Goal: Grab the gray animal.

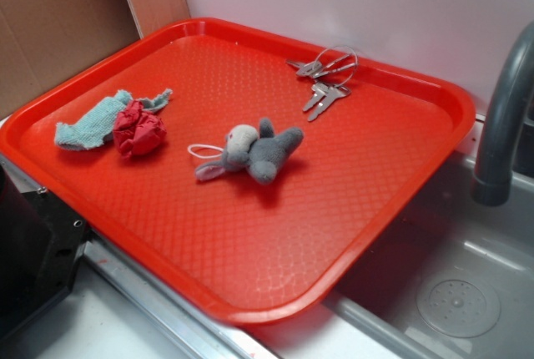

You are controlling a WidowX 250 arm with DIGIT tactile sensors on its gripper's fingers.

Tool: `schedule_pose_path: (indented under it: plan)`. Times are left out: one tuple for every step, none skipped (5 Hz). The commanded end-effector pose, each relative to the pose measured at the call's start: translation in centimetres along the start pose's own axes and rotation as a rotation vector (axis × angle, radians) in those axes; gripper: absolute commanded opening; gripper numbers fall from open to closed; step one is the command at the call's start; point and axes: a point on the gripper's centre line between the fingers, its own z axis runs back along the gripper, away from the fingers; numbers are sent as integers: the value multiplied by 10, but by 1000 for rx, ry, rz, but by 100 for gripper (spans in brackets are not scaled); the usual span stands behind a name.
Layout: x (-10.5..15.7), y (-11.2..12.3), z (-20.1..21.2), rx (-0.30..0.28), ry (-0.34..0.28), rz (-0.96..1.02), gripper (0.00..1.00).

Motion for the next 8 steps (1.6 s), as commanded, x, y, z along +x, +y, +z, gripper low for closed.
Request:
schedule_pose_path:
  plan:
    - [0, 0, 0, 0, 0, 0, 100]
    - [32, -3, -54, -45, 14, -162, 100]
    - [66, -7, -94, -64, 4, -277, 100]
    - [87, -21, -126, -99, -7, -428, 100]
    - [99, -49, -171, -74, 17, -665, 100]
    - [86, -67, -202, 17, 55, -858, 100]
    - [74, -80, -226, -15, 108, -943, 100]
    - [55, -91, -222, -61, 100, -1003, 100]
